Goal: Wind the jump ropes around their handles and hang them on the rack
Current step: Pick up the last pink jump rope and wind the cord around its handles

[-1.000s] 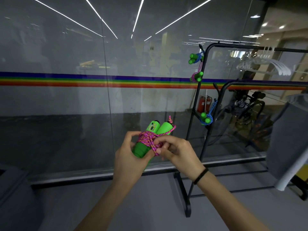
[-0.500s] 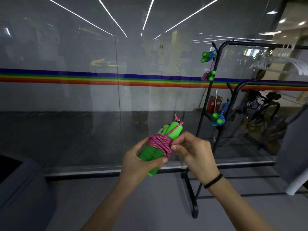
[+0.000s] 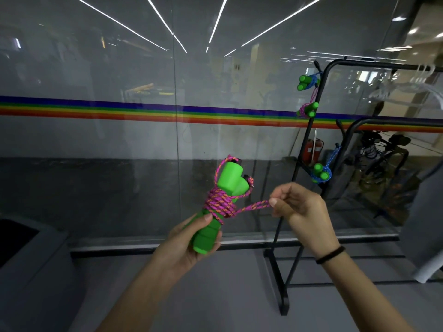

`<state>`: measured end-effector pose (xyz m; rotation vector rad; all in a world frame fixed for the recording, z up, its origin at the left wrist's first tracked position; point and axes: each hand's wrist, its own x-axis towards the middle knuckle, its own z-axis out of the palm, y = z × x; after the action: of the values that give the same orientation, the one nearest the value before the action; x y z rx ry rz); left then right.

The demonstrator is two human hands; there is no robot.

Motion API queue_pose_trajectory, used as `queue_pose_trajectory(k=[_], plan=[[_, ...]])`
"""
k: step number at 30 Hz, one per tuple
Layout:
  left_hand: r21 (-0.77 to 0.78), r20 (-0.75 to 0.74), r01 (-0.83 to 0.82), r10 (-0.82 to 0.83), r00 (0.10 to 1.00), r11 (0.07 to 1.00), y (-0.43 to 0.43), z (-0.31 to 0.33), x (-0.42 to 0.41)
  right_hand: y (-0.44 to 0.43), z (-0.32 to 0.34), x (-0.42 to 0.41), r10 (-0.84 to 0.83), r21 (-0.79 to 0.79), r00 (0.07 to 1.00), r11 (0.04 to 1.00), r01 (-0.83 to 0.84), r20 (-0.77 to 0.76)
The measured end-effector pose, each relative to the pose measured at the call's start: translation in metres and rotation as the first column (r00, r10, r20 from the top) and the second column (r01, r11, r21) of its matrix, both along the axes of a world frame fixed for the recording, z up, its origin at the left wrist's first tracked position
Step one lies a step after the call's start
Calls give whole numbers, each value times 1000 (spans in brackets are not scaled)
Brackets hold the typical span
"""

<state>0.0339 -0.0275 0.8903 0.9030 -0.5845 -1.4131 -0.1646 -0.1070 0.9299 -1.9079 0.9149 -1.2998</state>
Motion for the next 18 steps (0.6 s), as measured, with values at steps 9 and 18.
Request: queue_pose_trajectory(k=[9, 18], plan=[[149, 201, 108, -137, 970, 983, -13, -37, -3, 10, -2, 31, 135, 62, 990, 988, -138, 49], [142, 468, 106, -161, 869, 984, -52, -49, -15, 3, -10, 46, 64, 117, 994, 992, -54, -84]])
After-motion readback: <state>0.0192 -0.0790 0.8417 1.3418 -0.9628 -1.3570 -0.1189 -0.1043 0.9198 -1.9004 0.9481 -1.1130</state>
